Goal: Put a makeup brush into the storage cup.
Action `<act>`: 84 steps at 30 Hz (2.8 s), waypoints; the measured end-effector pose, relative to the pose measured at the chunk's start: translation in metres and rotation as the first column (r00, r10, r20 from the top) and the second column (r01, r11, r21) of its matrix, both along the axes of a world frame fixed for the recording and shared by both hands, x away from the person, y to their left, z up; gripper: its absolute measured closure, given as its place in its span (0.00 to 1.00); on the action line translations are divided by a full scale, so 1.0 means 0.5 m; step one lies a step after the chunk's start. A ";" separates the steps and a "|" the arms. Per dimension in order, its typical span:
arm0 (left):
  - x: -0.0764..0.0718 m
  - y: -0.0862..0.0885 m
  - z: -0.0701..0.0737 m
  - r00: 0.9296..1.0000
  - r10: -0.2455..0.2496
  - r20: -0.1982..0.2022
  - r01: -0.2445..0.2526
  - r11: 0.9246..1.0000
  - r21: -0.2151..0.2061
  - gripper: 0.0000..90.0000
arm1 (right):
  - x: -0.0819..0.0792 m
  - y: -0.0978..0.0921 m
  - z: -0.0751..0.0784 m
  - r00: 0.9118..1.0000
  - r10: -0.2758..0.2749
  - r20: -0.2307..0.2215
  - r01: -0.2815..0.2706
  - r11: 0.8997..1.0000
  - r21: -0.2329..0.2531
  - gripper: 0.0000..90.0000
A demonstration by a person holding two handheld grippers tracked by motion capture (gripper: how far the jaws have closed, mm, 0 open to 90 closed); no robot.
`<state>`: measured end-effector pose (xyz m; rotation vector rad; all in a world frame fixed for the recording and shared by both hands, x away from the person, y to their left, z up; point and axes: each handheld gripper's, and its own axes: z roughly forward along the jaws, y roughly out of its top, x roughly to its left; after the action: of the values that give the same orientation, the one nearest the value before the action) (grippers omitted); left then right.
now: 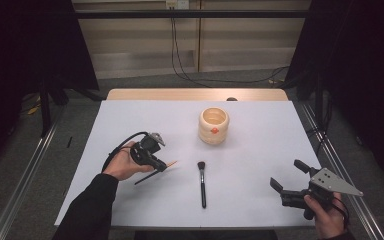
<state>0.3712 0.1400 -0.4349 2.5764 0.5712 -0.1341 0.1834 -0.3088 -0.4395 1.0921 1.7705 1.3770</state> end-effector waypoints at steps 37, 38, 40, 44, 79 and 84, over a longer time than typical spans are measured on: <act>-0.058 0.057 0.040 0.962 0.237 0.136 -0.174 0.915 -0.363 0.93 | -0.001 0.001 0.000 1.000 -0.001 -0.002 0.001 1.000 -0.006 0.00; -0.059 0.057 0.042 0.960 0.243 0.140 -0.178 0.914 -0.364 0.93 | -0.001 0.001 0.000 1.000 -0.001 -0.002 0.001 1.000 -0.006 0.00; -0.063 0.056 0.046 0.959 0.251 0.131 -0.185 0.906 -0.381 0.93 | -0.001 0.001 0.000 1.000 -0.003 -0.001 0.003 1.000 -0.006 0.00; -0.069 0.055 0.050 0.952 0.264 0.155 -0.186 0.901 -0.392 0.93 | -0.001 0.001 0.000 1.000 -0.002 -0.001 0.002 1.000 -0.006 0.00; -0.128 0.060 0.089 0.899 0.372 0.230 -0.167 0.777 -0.607 0.93 | -0.004 0.000 0.001 1.000 0.004 -0.005 -0.004 1.000 0.003 0.00; -0.137 0.054 0.091 0.888 0.385 0.251 -0.148 0.755 -0.638 0.93 | -0.002 0.001 0.000 1.000 0.004 -0.001 -0.004 1.000 0.001 0.00</act>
<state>0.3028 0.1672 -0.3893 1.7991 0.6272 0.2357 0.1823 -0.3082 -0.4393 1.0906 1.7742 1.3800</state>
